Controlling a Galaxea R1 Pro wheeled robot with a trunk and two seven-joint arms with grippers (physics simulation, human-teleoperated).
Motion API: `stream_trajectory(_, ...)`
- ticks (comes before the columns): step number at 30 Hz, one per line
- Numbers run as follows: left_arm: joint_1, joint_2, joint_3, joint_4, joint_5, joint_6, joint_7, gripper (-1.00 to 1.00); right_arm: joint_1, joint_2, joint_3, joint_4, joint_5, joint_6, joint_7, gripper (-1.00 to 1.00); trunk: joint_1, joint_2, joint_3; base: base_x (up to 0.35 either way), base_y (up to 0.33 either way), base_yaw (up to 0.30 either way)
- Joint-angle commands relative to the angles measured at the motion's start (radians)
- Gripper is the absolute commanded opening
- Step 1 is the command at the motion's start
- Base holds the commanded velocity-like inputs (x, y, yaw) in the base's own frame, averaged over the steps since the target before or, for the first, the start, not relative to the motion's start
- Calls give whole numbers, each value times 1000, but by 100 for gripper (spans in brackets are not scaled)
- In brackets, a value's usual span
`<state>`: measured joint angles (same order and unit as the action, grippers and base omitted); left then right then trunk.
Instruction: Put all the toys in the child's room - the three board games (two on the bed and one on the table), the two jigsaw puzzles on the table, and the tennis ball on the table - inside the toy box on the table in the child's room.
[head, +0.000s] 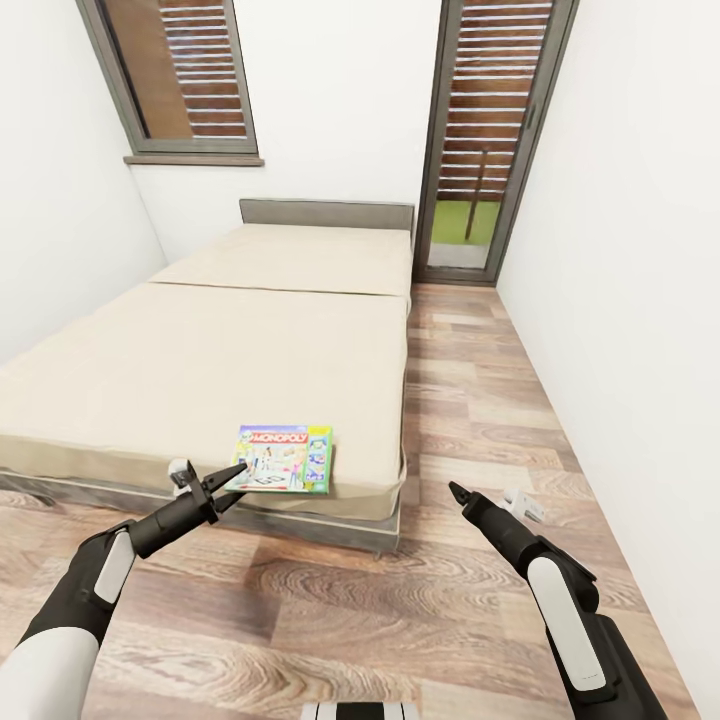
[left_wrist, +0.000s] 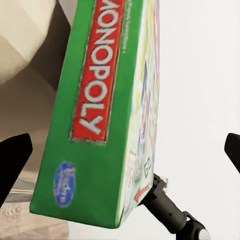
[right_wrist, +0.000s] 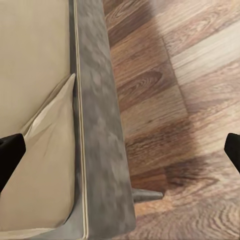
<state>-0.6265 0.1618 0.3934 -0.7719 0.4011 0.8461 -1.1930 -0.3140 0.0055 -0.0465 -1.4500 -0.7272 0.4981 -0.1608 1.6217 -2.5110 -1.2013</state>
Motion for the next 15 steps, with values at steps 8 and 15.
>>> stream_trajectory(8,-1,-1,1,0,12,-2,0,100,0,0,-1,-1,-11,5,-8,100,0,0,-1,21,0,0)
stream_trajectory(15,-1,-1,1,0,12,-2,0,100,0,0,-1,-2,-11,5,-8,100,0,0,-1,2,0,0)
